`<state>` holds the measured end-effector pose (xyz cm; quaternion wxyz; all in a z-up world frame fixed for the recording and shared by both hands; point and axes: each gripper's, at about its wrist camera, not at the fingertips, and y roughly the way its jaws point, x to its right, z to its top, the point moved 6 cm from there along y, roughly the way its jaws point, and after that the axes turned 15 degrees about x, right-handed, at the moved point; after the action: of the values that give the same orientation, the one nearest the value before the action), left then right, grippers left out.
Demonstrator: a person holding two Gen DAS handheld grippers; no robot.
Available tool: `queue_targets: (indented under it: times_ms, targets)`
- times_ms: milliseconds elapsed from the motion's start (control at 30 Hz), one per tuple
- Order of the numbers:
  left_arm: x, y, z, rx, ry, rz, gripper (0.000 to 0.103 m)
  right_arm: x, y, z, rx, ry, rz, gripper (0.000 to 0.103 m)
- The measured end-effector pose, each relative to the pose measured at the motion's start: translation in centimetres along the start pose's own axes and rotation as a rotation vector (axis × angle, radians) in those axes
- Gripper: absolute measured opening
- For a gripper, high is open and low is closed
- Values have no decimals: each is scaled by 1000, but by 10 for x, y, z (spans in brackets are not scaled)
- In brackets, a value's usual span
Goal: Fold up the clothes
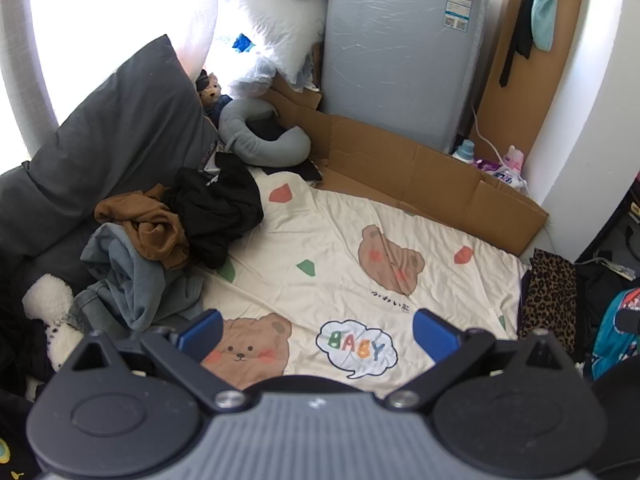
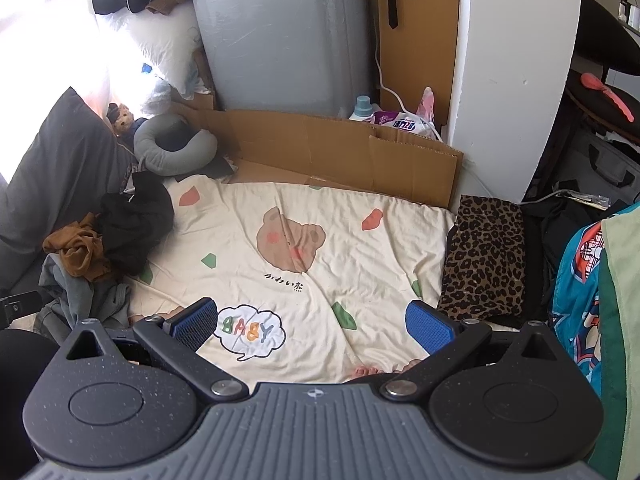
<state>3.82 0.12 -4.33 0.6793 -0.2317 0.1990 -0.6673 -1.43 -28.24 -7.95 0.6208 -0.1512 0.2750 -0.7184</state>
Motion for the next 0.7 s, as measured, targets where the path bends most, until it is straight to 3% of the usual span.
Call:
queue_targets:
  times_ms: [700]
  targets:
    - [2,2,4,-25,28,-26,102,0,9,11,-17,24,10,103]
